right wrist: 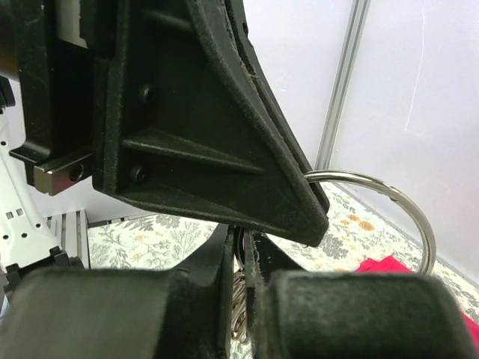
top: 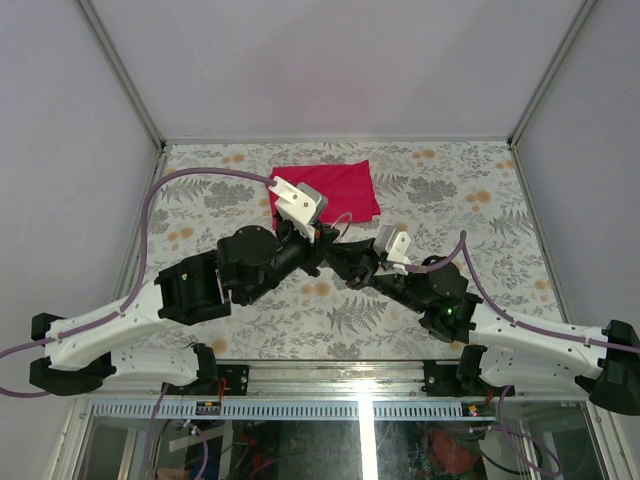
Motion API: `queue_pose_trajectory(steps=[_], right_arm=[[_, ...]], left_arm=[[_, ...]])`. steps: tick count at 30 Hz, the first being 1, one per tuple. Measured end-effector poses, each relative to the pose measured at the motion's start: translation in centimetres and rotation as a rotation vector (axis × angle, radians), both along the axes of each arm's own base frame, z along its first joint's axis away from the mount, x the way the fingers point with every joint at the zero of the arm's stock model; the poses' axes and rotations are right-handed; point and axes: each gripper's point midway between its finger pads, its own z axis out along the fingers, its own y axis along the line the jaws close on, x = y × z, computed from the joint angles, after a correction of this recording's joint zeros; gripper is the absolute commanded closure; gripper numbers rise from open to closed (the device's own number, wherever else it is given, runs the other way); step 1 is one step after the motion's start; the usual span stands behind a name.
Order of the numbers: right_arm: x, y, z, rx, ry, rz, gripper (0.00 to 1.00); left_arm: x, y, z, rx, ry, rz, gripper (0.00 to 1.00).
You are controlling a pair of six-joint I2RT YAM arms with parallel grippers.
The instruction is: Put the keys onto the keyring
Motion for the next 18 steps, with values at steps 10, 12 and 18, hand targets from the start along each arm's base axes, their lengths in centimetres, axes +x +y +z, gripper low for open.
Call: queue_pose_trajectory(steps=[10,12,18], right_arm=[[-2.4,-3.6,0.8,-0.116,-0.017,0.032,0.46],[-2.9,-5.0,1.8,-0.149,-0.022,0.025,0.46],[-4.2,-8.7,4.9,-0.276,-0.063,0.007,0.42]], left_arm=[[0.9,2.4,-0.7,0.063,0.007,-0.014,1.0],[0.5,2.7,-0.7,0.082,-0.003,-0.049,1.0],[-2.3,1.8,-1.6,0.163,-0.036,-0.273,1.0]])
